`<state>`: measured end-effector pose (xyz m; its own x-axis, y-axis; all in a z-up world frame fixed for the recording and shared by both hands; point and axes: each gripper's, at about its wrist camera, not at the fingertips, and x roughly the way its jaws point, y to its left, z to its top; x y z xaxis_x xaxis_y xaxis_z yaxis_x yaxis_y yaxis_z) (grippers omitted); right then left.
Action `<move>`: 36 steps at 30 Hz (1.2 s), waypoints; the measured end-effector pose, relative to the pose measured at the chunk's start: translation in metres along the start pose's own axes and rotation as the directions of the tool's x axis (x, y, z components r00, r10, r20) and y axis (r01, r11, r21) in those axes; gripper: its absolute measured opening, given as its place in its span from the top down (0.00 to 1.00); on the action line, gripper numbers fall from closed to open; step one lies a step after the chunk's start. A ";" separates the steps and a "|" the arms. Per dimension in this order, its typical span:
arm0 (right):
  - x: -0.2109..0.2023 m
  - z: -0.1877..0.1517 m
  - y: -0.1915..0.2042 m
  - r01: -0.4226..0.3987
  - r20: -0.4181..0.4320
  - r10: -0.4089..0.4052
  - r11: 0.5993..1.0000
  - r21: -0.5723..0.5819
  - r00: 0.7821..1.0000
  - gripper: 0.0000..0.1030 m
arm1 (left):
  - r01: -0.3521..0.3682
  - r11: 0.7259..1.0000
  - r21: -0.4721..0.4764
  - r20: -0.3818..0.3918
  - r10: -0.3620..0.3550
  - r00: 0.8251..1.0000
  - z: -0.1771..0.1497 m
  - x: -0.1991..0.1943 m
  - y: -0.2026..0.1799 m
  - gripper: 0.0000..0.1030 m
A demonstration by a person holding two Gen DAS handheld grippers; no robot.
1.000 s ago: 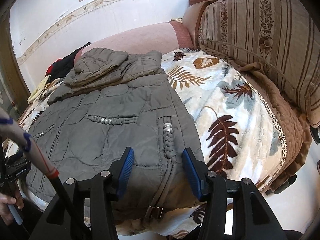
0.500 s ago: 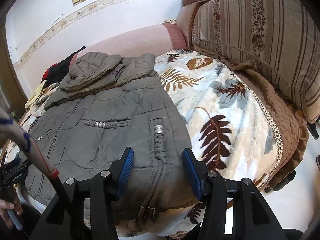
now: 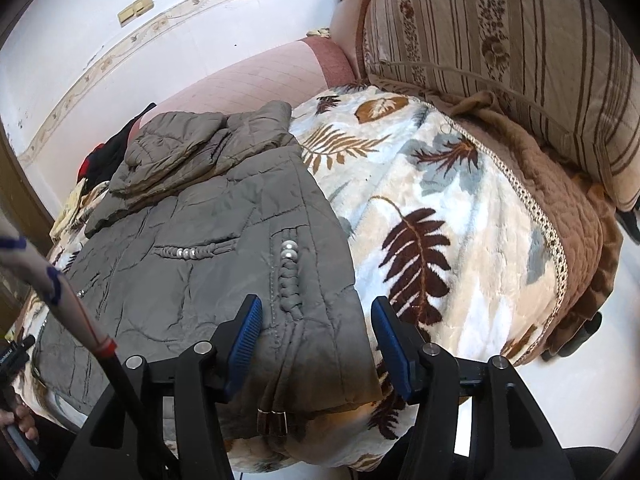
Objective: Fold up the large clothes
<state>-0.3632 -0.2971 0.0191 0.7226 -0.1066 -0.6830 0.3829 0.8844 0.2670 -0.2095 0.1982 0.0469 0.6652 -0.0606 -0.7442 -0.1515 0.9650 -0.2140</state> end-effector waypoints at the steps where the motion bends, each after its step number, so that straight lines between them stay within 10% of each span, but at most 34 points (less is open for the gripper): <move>1: 0.001 0.000 -0.001 -0.008 -0.005 0.008 1.000 0.013 1.000 0.41 | 0.004 1.000 -0.028 -0.021 -0.005 1.000 0.000 0.004 0.007 0.25; 21: 0.024 -0.009 -0.016 -0.166 -0.099 0.188 0.966 0.199 0.977 0.37 | 0.116 0.993 -0.009 -0.060 -0.116 0.991 -0.025 0.009 -0.013 0.26; 29: 0.005 -0.016 0.044 -0.232 -0.037 0.230 0.971 -0.054 0.972 0.51 | 0.158 0.982 0.101 -0.044 -0.155 0.987 -0.047 -0.003 -0.048 0.37; 36: 0.027 -0.021 0.034 -0.186 -0.128 0.183 0.983 -0.008 0.975 0.52 | 0.103 0.986 0.130 -0.035 -0.099 0.994 -0.047 0.004 -0.054 0.37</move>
<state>-0.3429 -0.2603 -0.0045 0.7005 0.1163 -0.7041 0.2377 0.8923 0.3838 -0.2334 0.1335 0.0260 0.6509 -0.1651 -0.7410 0.0145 0.9786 -0.2053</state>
